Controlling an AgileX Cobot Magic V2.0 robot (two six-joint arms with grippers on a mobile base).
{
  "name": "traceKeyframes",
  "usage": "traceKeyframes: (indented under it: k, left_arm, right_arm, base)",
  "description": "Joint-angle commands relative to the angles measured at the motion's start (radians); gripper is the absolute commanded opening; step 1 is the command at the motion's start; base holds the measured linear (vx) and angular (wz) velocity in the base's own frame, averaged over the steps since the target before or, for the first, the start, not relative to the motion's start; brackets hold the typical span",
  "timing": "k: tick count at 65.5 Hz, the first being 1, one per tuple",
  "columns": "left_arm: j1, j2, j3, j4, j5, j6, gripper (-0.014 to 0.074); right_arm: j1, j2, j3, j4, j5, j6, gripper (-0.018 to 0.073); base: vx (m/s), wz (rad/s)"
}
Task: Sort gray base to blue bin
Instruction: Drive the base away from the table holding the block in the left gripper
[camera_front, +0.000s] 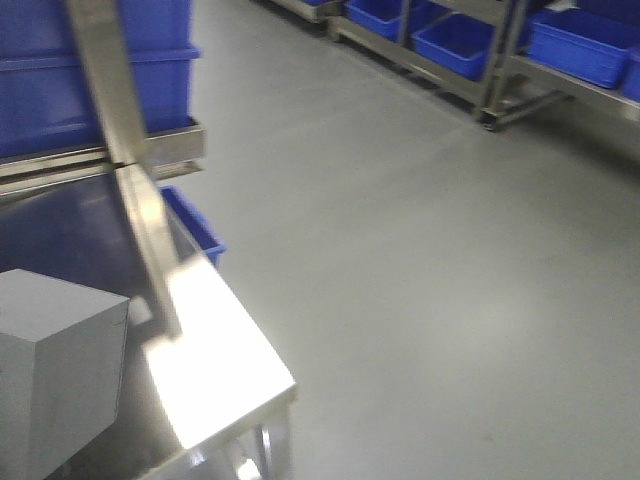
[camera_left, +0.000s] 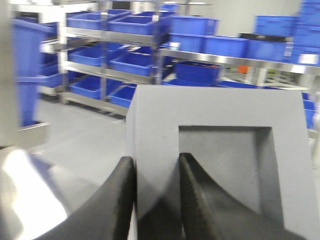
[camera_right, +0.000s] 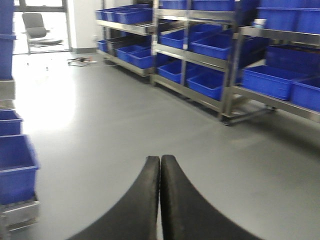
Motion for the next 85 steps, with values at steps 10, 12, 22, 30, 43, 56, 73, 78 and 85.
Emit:
traceKeyframes:
  k: [10, 12, 22, 30, 43, 56, 73, 78, 85]
  left_arm:
    - [-0.003, 0.011, -0.03, -0.007, -0.116, -0.007, -0.0006]
    - [-0.003, 0.011, -0.03, -0.007, -0.116, -0.007, -0.0006]
    - [-0.003, 0.011, -0.03, -0.007, -0.116, -0.007, -0.0006]
    - [-0.003, 0.011, -0.03, -0.007, -0.116, -0.007, -0.0006]
    - [-0.003, 0.011, -0.03, -0.007, -0.116, -0.007, -0.0006]
    - [-0.003, 0.011, -0.03, -0.007, -0.115, -0.007, -0.0006]
    - [-0.003, 0.011, -0.03, -0.007, -0.114, -0.007, -0.0006]
    - [-0.003, 0.011, -0.03, -0.007, -0.114, -0.007, -0.0006]
    - [-0.003, 0.011, -0.03, -0.007, -0.114, -0.007, -0.0006]
  right_arm:
    - [-0.005, -0.012, 0.015, -0.007, -0.077, -0.006, -0.0009]
    - [-0.005, -0.012, 0.015, -0.007, -0.077, -0.006, -0.0009]
    - [-0.005, -0.012, 0.015, -0.007, -0.077, -0.006, -0.0009]
    - [-0.005, -0.012, 0.015, -0.007, -0.077, -0.006, -0.0009]
    - [-0.005, -0.012, 0.015, -0.007, -0.077, -0.006, -0.0009]
    - [-0.005, -0.012, 0.015, -0.007, -0.077, -0.006, -0.0009]
    - [-0.005, -0.012, 0.015, -0.007, -0.077, -0.006, -0.0009]
    - [-0.005, -0.012, 0.015, -0.007, -0.077, -0.006, -0.0009]
    - [-0.005, -0.012, 0.015, -0.007, -0.077, -0.006, -0.0009]
  base:
    - [-0.08, -0.69]
    - [-0.08, -0.73]
    - [-0.07, -0.78]
    - [-0.05, -0.84]
    - [-0.01, -0.86]
    - [0.04, -0.83]
    - [0.1, -0.68]
    - [0.16, -0.53]
    - [0.19, -0.46]
